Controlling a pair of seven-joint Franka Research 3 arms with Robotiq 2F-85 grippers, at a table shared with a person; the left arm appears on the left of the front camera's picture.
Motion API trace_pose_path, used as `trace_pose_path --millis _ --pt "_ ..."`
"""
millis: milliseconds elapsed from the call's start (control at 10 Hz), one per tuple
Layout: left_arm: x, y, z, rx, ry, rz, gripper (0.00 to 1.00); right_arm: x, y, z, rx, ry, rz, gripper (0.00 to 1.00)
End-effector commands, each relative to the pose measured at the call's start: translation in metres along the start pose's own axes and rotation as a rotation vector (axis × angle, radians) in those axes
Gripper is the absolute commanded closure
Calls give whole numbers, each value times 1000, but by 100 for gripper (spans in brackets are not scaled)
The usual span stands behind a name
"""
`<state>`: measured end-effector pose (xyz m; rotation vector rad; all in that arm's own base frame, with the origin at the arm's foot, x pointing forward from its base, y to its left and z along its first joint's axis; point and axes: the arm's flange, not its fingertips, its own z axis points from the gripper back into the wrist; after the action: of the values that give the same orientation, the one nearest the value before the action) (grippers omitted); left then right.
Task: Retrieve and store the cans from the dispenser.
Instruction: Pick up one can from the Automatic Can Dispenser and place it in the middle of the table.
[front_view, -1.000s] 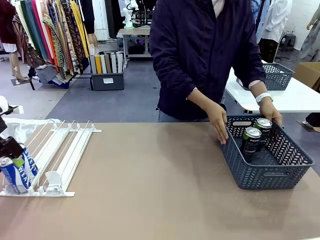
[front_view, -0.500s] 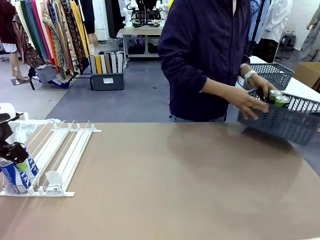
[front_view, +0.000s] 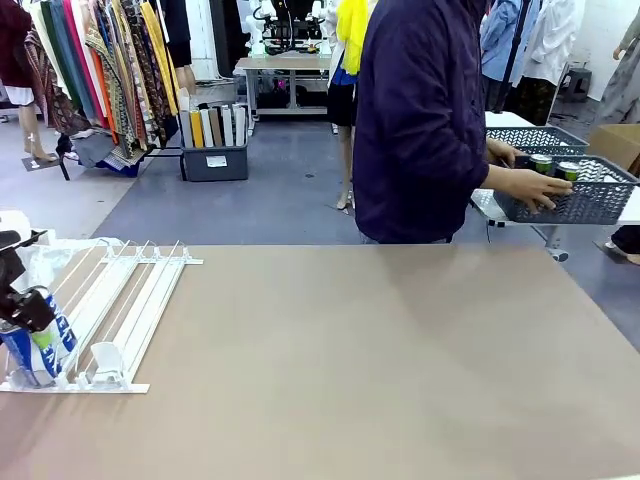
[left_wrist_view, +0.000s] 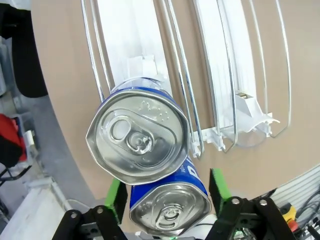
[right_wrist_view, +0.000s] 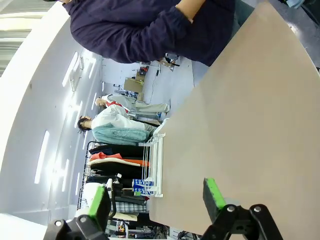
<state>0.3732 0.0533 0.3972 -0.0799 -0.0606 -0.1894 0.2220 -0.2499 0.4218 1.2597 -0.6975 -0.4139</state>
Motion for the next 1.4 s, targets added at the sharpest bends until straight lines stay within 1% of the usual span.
trace_pose_path --millis 0,500,700,800,1000,1100,1200,1300 --pt "-7 1 -2 31 11 1 100 3 3 -1 26 -18 24 0" --pt "-7 1 1 41 -15 1 100 3 3 -1 26 -18 24 0" --pt "-9 -1 8 48 -23 -5 100 3 3 -1 26 -18 24 0" --pt "-14 -4 34 60 -57 -7 100 3 3 -1 26 -18 24 0" --pt "-29 -10 100 8 -84 -18 100 3 3 -1 26 -18 24 0" --pt "-39 -12 138 -24 -110 -67 100 3 3 -1 26 -18 24 0" --pt "-48 -12 172 10 -158 -61 100 3 3 -1 26 -18 24 0" --pt "-58 -14 203 27 -180 -86 100 3 3 -1 26 -18 24 0"
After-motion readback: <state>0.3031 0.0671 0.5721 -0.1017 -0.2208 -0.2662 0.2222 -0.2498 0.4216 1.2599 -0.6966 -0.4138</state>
